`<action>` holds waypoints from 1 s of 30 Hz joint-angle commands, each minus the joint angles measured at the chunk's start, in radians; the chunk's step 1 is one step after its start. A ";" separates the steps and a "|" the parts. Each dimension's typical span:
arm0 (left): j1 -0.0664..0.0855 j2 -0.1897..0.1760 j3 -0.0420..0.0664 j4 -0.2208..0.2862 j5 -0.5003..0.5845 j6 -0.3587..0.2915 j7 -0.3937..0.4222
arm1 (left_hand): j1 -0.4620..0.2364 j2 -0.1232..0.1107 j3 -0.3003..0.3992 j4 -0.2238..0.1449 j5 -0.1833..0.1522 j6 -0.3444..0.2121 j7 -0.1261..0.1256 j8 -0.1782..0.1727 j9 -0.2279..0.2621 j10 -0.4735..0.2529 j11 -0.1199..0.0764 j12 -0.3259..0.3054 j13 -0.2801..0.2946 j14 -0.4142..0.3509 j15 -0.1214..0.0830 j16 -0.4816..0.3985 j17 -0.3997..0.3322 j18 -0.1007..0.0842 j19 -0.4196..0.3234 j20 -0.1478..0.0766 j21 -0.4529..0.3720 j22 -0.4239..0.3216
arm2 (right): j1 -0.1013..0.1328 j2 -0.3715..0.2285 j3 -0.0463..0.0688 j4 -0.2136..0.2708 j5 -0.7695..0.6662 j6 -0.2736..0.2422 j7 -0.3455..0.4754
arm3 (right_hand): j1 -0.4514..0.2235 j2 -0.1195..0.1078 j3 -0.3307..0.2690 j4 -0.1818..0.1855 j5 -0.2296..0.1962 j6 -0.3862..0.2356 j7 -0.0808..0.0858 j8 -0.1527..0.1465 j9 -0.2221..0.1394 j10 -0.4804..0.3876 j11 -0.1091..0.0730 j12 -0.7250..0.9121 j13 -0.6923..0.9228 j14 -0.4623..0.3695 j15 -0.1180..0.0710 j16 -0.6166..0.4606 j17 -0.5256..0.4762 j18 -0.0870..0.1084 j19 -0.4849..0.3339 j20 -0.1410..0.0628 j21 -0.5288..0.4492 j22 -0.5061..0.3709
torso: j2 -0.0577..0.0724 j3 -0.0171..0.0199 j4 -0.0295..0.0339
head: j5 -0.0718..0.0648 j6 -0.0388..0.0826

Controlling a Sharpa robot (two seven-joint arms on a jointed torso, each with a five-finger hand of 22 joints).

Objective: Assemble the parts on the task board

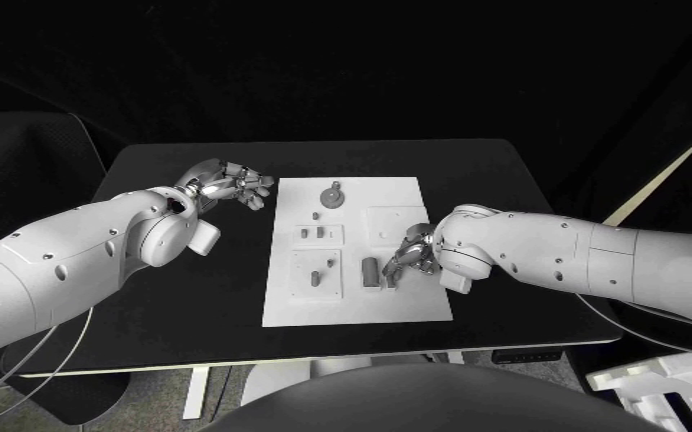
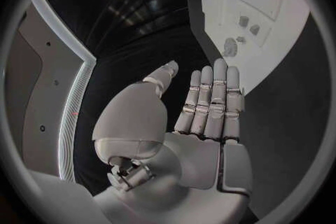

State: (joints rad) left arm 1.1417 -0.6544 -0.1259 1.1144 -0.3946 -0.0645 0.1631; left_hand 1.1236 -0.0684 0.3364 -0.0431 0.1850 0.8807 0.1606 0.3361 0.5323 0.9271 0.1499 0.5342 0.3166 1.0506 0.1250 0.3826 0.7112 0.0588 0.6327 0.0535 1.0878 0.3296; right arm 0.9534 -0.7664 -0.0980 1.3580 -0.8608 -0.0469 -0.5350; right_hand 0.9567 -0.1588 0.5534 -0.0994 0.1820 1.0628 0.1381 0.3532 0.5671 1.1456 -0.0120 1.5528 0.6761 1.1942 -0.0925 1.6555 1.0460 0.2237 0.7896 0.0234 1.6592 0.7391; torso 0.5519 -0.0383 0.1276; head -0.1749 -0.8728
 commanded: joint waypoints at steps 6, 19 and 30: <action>0.001 0.001 0.001 0.003 -0.002 0.010 0.005 | -0.009 0.000 0.003 0.005 0.003 -0.002 -0.001 0.002 0.001 0.009 0.000 -0.006 0.001 0.007 0.000 -0.005 0.001 0.017 0.003 -0.001 0.002 0.001 | -0.002 -0.005 0.000 0.008 0.002 0.021 0.028 | -0.014 -0.001 -0.008 0.001 -0.001 -0.005 0.000 -0.002 0.001 -0.010 0.000 -0.003 0.001 -0.008 -0.005 0.074 0.000 0.013 -0.006 0.002 0.126 0.001 | 0.000 -0.0006 0.0001 | 0.000 0.000; 0.001 -0.002 0.001 0.004 -0.002 0.009 0.006 | -0.009 0.000 0.003 0.004 0.003 -0.002 -0.001 0.002 0.001 0.009 0.000 -0.007 0.001 0.007 0.000 -0.005 0.001 0.017 0.003 -0.002 0.002 0.002 | -0.002 -0.046 0.000 0.057 -0.028 0.038 0.047 | -0.006 -0.003 -0.008 -0.014 0.000 -0.005 -0.001 -0.002 0.001 -0.012 0.000 -0.004 0.002 -0.010 -0.006 0.074 0.001 0.015 -0.008 0.000 0.125 0.001 | 0.000 0.0000 -0.0006 | 0.000 0.000; 0.001 -0.002 0.001 0.004 -0.002 0.011 0.007 | -0.009 0.000 0.004 0.004 0.003 -0.002 -0.001 0.002 0.001 0.009 0.000 -0.007 0.001 0.008 0.000 -0.006 0.001 0.017 0.003 -0.002 0.002 0.002 | -0.008 -0.048 0.000 0.062 -0.068 0.058 0.049 | 0.035 -0.005 -0.005 -0.043 0.000 -0.003 -0.002 0.000 0.003 -0.015 -0.002 -0.002 0.004 -0.013 -0.008 0.074 0.002 0.020 -0.012 -0.004 0.126 0.002 | 0.000 0.0004 -0.0001 | -0.002 0.000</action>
State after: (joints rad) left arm 1.1417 -0.6575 -0.1260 1.1153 -0.3949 -0.0645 0.1622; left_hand 1.1236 -0.0684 0.3364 -0.0431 0.1850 0.8807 0.1606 0.3361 0.5321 0.9271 0.1498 0.5342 0.3163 1.0505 0.1250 0.3826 0.7112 0.0587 0.6327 0.0535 1.0879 0.3296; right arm 0.9464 -0.8166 -0.0983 1.4217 -0.8918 -0.0183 -0.4983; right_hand 0.9864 -0.1626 0.5496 -0.1369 0.1820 1.0578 0.1321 0.3475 0.5687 1.1379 -0.0123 1.5528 0.6793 1.1870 -0.0922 1.6555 1.0466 0.2236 0.7859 0.0197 1.6592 0.7400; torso 0.5519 -0.0377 0.1272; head -0.1757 -0.8728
